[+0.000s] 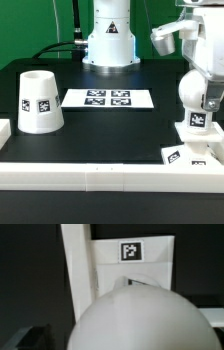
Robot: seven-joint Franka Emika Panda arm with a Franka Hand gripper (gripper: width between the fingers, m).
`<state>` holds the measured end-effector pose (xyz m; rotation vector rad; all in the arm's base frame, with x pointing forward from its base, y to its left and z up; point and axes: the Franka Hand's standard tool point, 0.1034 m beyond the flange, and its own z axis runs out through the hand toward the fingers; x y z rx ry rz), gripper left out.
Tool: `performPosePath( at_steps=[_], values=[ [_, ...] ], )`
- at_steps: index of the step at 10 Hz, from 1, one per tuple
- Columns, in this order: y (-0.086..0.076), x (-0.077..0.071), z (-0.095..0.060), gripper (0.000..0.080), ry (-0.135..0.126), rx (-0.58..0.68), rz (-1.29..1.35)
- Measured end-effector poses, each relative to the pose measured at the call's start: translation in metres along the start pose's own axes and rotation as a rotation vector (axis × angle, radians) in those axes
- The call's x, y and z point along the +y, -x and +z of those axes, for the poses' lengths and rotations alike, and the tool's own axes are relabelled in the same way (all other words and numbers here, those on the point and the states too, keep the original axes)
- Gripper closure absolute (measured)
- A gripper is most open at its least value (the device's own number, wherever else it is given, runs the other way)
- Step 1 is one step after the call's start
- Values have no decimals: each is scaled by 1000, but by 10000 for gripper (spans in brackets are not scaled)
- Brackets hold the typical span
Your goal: Assemble lamp
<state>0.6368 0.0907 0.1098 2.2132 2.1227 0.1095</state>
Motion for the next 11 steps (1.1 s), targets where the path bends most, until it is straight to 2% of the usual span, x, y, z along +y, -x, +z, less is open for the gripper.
performPosePath(
  at_steps=[1,3,4,5,7,10,11],
  values=[
    [-2,1,-2,101,6,-11,-116],
    [-3,2,-3,101,10,-16,-175],
    [-3,2,-4,189,10,-16,-180],
    [-3,2,-3,223,10,-16,-177],
    [-3,2,-3,223,10,-16,-174],
    [-2,2,-4,223,10,-12,-105],
    [1,1,-3,223,3,6,92]
  ],
)
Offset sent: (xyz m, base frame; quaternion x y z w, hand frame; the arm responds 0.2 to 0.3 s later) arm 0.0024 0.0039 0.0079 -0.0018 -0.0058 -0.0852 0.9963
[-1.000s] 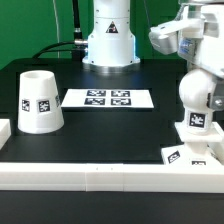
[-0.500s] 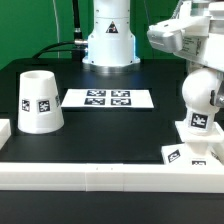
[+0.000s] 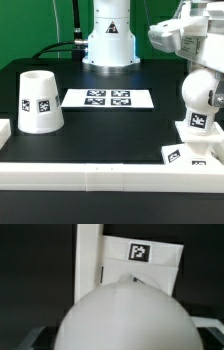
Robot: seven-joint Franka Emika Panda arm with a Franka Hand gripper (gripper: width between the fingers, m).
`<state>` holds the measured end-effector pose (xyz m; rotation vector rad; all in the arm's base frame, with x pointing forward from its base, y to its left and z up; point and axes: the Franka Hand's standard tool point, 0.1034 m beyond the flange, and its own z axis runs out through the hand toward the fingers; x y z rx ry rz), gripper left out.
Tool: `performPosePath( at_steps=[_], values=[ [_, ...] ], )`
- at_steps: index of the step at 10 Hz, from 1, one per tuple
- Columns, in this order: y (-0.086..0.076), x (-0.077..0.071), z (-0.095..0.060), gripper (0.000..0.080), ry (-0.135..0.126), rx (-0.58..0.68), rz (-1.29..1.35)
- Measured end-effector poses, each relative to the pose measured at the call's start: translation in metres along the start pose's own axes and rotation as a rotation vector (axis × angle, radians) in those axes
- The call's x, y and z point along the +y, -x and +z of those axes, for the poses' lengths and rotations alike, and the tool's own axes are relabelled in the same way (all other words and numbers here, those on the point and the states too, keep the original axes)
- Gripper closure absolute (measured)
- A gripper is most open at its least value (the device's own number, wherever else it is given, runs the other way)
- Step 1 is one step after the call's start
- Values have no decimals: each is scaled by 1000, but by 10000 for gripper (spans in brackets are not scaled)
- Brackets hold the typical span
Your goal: Assemble lamp
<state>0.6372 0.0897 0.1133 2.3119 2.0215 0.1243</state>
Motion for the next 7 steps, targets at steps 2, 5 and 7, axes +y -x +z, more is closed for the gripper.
performPosePath(
  at_steps=[2,5,7],
  values=[
    [0,1,0,222,0,14,230],
    [-1,2,-1,222,5,14,453],
    [0,3,-1,222,6,15,604]
  ],
)
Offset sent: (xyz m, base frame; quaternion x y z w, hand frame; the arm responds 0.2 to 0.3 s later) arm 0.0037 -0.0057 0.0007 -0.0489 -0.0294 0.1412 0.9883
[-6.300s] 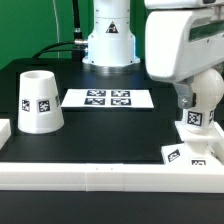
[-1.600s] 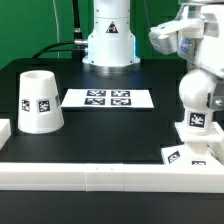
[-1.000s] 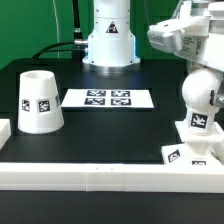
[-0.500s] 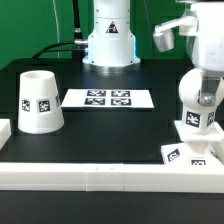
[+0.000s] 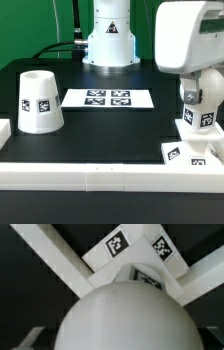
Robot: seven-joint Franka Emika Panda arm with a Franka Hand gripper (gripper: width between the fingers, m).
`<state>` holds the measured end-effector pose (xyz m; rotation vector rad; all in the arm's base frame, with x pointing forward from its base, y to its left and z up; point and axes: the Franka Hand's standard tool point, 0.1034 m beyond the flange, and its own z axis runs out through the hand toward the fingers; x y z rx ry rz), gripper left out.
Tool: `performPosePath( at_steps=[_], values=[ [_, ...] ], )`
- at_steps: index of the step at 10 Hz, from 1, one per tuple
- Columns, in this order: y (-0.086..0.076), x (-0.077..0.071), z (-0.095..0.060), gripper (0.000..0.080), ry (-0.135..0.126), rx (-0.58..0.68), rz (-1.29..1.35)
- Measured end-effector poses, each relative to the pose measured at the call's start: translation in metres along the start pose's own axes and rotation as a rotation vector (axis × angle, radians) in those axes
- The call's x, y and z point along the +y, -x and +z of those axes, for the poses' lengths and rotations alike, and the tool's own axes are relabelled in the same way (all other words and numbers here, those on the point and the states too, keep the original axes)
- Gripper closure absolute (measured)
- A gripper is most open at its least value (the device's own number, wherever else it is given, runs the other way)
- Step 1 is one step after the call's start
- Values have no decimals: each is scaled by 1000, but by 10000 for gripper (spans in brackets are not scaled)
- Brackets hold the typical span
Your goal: Assemble lamp
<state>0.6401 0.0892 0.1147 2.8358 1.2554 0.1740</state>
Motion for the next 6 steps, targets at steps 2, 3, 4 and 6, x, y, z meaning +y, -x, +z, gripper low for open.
performPosePath(
  at_steps=[2,3,4,6],
  values=[
    [0,1,0,222,1,2,110],
    [1,2,-1,222,2,4,189],
    [3,5,-2,222,-6,10,281],
    [3,7,-3,222,-10,15,491]
  ],
)
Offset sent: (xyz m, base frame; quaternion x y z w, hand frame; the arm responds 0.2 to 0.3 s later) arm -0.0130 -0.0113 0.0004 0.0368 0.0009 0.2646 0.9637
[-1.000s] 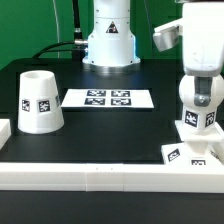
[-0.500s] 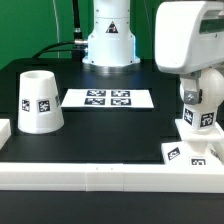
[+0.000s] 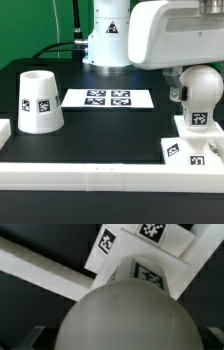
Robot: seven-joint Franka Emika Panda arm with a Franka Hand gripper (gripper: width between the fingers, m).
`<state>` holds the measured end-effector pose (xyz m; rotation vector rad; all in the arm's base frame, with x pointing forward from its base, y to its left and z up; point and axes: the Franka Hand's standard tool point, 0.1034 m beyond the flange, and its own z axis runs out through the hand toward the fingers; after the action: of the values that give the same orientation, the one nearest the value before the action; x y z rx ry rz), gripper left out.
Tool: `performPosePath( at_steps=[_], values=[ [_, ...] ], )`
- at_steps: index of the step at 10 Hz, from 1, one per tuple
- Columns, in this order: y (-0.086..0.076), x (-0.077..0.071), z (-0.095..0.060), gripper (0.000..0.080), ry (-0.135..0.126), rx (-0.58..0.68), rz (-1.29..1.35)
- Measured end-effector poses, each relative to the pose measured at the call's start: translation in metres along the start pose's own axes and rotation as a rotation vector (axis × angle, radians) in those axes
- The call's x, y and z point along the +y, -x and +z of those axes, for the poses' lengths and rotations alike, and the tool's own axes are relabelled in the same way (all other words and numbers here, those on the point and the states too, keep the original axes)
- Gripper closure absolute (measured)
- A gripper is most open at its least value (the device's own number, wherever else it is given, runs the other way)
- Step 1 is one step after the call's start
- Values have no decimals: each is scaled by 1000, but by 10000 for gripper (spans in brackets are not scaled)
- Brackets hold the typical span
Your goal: Assemble lamp
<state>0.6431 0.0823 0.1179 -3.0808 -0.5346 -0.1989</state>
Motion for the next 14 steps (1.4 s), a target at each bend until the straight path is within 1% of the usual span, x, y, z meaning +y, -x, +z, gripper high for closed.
performPosePath(
  at_steps=[2,6,7,9,10,12,14],
  values=[
    [-2,4,-1,222,8,15,195],
    [0,2,3,222,26,30,605],
    [2,0,4,222,23,22,681],
    [7,-4,8,222,-2,-6,884],
    [7,-4,8,222,-8,-12,913],
    [8,-5,10,222,-45,-26,1029],
    [9,-7,11,222,-47,-29,1067]
  ],
)
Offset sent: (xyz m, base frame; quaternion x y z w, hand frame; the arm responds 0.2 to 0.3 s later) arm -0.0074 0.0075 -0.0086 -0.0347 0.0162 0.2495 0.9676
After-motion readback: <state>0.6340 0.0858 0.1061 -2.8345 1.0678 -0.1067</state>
